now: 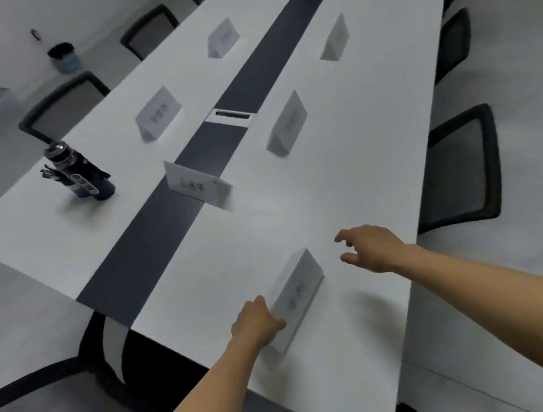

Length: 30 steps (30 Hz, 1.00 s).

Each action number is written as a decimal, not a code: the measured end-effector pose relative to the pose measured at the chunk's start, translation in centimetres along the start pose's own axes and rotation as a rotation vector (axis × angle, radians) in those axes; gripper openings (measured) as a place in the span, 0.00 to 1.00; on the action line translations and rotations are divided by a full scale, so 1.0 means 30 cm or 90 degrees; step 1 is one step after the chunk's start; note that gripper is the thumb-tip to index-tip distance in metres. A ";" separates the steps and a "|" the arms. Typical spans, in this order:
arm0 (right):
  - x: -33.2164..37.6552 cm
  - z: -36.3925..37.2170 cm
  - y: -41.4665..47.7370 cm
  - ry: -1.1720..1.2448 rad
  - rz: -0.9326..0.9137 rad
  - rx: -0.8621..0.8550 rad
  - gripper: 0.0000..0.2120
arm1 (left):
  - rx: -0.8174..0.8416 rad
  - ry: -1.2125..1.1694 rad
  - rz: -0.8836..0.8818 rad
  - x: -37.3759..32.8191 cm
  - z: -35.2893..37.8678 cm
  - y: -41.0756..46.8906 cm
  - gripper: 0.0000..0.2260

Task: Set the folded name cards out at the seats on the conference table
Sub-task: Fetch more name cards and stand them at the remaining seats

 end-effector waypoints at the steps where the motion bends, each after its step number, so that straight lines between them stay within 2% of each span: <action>1: -0.016 -0.011 0.048 -0.013 -0.034 0.013 0.22 | -0.001 -0.021 -0.027 -0.010 0.009 0.004 0.25; 6: 0.044 -0.008 0.214 -0.083 -0.227 0.024 0.33 | -0.030 -0.143 -0.109 0.010 0.043 -0.015 0.23; 9: 0.129 0.046 0.276 -0.126 -0.356 0.083 0.39 | -0.040 -0.215 -0.156 0.041 0.081 -0.052 0.24; 11: 0.174 0.087 0.300 -0.145 -0.397 0.128 0.42 | -0.040 -0.262 -0.179 0.066 0.109 -0.075 0.26; 14: 0.194 0.132 0.333 -0.126 -0.386 0.197 0.42 | -0.034 -0.384 -0.237 0.105 0.148 -0.094 0.27; 17: 0.161 0.144 0.361 -0.129 -0.411 0.200 0.29 | -0.027 -0.496 -0.281 0.118 0.184 -0.095 0.23; 19: 0.130 0.137 0.371 -0.117 -0.420 0.197 0.24 | -0.017 -0.536 -0.287 0.111 0.201 -0.094 0.21; 30: -0.038 -0.002 0.374 -0.002 -0.321 0.164 0.21 | 0.039 -0.641 -0.232 0.028 0.223 -0.034 0.21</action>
Point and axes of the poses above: each hand's wrist, its own y-axis towards the middle knuckle, its own z-axis out of the palm, x = y × z, the point moved 1 cm from there along y, towards the middle knuckle, and after that the axes turned 9 degrees about -z, right-handed, at the moved point
